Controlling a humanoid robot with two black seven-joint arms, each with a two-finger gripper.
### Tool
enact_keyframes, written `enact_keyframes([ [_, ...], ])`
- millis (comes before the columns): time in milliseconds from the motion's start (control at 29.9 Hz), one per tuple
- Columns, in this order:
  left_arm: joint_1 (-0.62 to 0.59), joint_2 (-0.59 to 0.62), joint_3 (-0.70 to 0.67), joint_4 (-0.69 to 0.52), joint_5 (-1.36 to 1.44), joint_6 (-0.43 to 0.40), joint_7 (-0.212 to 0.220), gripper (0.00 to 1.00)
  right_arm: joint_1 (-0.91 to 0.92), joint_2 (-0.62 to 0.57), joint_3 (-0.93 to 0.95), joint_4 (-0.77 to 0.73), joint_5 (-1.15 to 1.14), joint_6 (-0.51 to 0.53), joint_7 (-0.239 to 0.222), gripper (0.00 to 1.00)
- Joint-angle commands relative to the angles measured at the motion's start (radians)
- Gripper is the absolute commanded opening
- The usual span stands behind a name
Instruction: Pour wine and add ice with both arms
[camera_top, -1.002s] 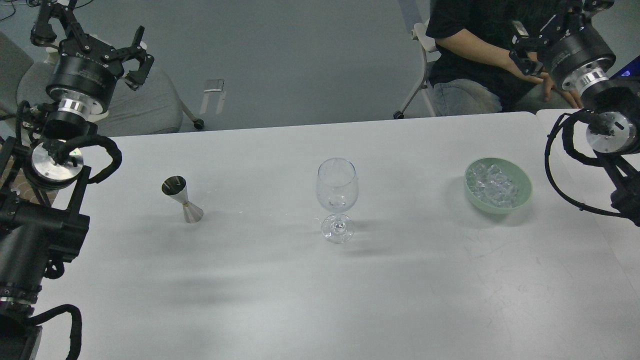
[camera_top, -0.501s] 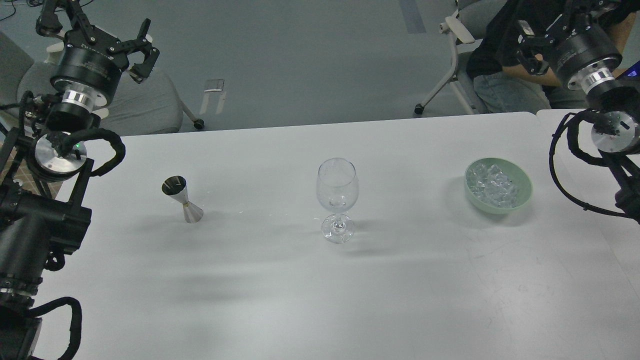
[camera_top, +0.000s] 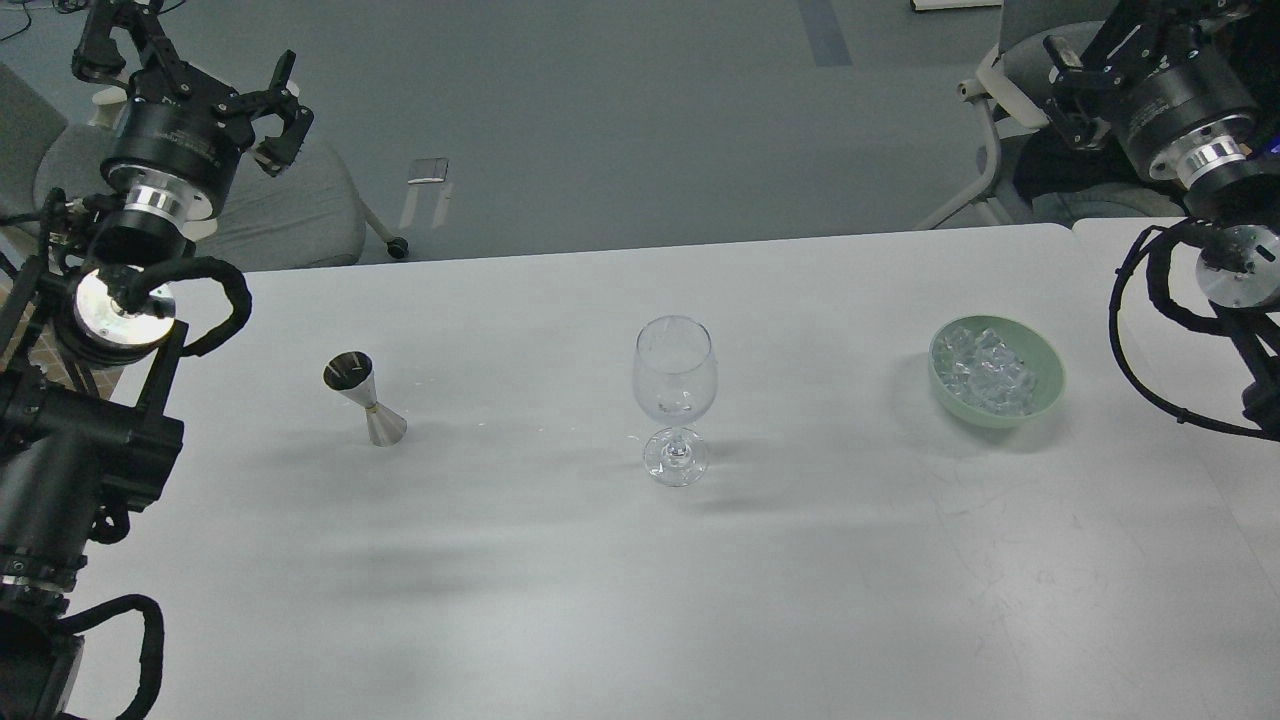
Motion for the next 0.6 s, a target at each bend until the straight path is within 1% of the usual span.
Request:
enact_keyframes([
  [0, -0.004, 0.0, -0.001, -0.009, 0.0, -0.007, 0.014, 0.98, 0.0, -0.001, 0.0, 0.001, 0.0, 0.0, 0.0, 1.0],
  [200, 0.005, -0.003, 0.0, -0.009, 0.002, -0.024, 0.006, 0.98, 0.0, 0.001, -0.002, 0.001, 0.0, 0.0, 0.0, 1.0],
  [568, 0.01, -0.004, -0.001, -0.021, 0.002, -0.024, 0.014, 0.98, -0.006, -0.005, -0.01, 0.012, -0.002, 0.0, 0.0, 1.0],
])
